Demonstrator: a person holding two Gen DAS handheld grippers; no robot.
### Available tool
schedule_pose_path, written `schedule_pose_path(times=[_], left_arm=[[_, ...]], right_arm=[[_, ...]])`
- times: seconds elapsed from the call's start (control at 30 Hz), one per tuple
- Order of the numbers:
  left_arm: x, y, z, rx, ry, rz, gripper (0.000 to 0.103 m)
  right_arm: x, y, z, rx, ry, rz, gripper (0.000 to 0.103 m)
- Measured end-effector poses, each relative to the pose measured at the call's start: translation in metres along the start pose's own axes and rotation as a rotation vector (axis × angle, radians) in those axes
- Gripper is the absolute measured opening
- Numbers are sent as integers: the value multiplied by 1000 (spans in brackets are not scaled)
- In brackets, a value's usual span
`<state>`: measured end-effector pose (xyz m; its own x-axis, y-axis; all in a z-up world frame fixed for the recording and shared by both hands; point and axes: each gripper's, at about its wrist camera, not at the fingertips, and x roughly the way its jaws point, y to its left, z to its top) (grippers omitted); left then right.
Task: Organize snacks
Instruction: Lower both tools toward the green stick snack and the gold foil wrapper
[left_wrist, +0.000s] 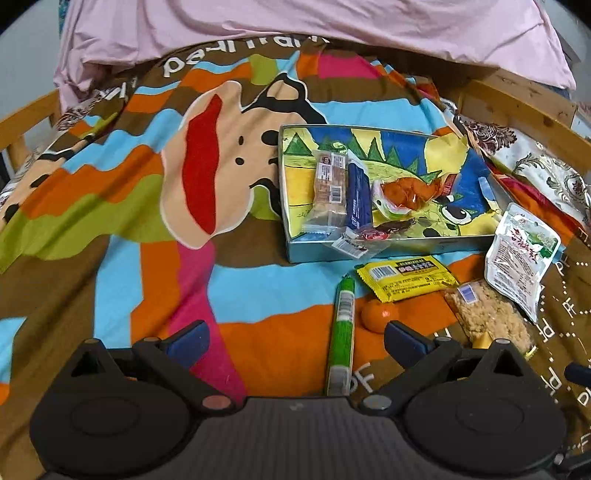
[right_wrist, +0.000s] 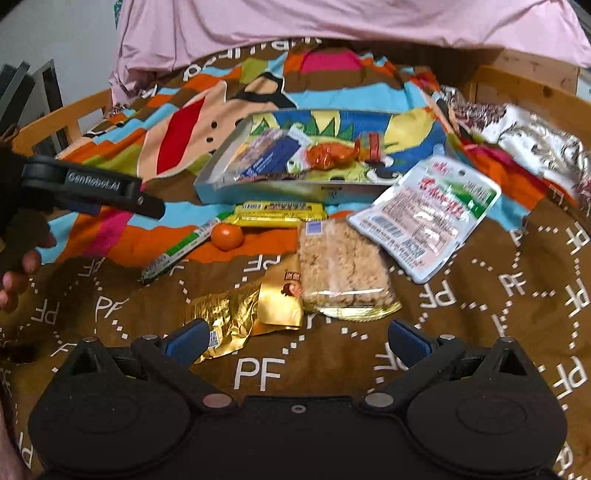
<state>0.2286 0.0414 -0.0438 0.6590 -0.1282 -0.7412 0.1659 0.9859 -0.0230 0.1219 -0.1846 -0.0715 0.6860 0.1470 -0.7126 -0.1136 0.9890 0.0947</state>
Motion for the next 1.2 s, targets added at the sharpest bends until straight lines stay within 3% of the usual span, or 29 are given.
schedule_pose_path(times=[0.6,1.07,1.2], left_arm=[[25,-5,9,27,92,-21,103],[42,0,7,-10,136,-24,103],[46,-2,6,-8,149,-27,103]], right_arm=[[36,12,1,93,149,18,102],[53,25,9,186,84,10,103],[65,35,16,204,60,-29,103]])
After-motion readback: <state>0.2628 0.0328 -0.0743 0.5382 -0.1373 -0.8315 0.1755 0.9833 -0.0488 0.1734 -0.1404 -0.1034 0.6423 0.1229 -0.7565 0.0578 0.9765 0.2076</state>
